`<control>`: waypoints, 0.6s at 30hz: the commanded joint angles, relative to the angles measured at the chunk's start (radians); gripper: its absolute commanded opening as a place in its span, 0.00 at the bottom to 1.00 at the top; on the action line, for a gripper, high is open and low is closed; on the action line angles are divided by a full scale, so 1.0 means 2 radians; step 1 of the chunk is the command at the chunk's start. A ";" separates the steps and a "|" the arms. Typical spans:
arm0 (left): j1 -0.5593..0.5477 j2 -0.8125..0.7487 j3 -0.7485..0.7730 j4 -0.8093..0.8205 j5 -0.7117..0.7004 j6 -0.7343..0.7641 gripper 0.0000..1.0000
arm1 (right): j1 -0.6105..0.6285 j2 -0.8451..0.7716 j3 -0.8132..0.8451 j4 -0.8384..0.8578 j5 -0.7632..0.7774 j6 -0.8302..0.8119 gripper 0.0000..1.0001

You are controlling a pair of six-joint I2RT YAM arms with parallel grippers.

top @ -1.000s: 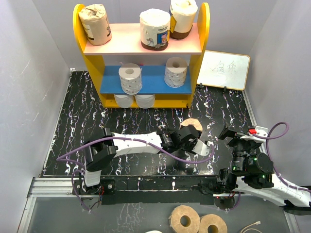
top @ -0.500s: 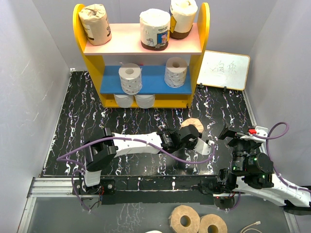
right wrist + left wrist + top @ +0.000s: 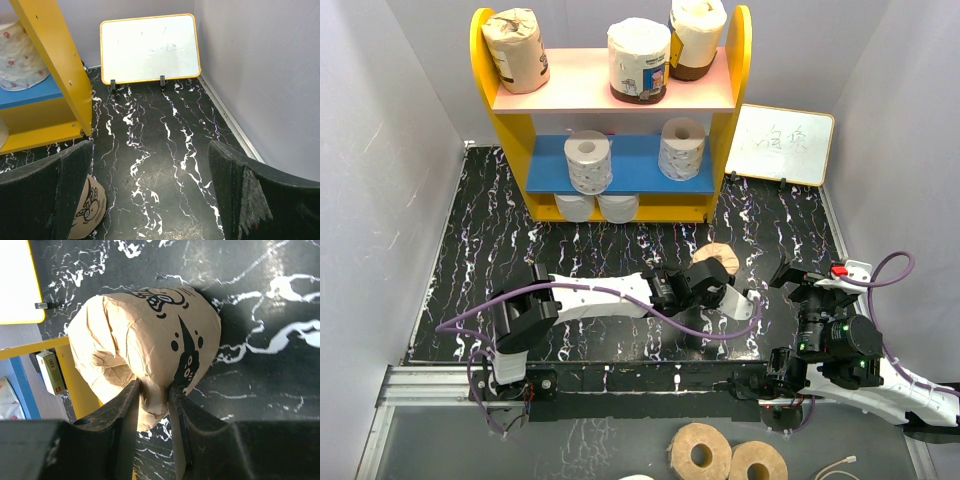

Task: Place and organize the paper towels onto the shelf

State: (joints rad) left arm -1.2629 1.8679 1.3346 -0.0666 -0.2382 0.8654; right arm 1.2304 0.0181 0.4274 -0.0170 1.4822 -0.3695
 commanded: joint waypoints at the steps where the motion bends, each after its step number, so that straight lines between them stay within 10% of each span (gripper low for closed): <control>1: 0.011 -0.044 -0.001 -0.105 0.023 0.014 0.00 | 0.006 -0.012 0.000 0.018 -0.003 -0.007 0.98; 17: 0.106 -0.133 0.070 -0.234 0.091 0.029 0.00 | 0.006 -0.012 0.000 0.018 -0.002 -0.006 0.98; 18: 0.106 -0.131 0.070 -0.240 0.103 0.026 0.14 | 0.006 -0.012 0.000 0.018 -0.003 -0.006 0.98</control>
State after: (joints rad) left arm -1.0561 1.6554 1.4364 -0.4698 -0.1291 0.9459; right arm 1.2304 0.0181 0.4274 -0.0166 1.4826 -0.3695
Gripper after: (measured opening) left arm 0.007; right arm 0.984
